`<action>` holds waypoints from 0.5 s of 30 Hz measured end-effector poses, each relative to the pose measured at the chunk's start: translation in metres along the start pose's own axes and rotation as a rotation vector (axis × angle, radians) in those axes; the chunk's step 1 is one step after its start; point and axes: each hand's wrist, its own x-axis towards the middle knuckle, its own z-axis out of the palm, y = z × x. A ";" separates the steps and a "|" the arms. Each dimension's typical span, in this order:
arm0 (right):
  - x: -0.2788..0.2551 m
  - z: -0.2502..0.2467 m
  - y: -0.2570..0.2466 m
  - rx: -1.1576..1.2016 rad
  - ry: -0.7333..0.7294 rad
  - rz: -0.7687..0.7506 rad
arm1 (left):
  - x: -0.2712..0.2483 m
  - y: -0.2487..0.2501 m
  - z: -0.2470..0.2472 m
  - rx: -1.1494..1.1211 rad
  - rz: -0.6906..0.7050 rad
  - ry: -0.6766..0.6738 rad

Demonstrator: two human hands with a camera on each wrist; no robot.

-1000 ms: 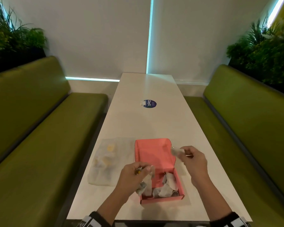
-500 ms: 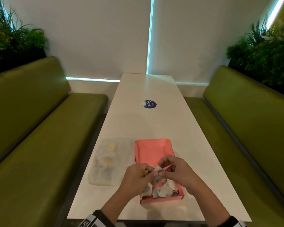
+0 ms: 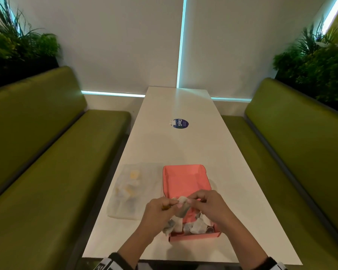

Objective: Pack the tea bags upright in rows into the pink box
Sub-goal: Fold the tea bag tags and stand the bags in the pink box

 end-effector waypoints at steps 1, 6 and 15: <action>0.000 0.001 -0.001 -0.020 0.030 -0.020 | 0.000 -0.001 0.000 -0.008 -0.011 0.000; -0.005 0.004 -0.010 0.004 0.235 -0.128 | -0.001 0.000 0.001 -0.114 -0.036 0.041; -0.017 0.003 -0.019 -0.175 -0.027 -0.164 | -0.004 0.005 -0.001 -0.228 0.101 0.124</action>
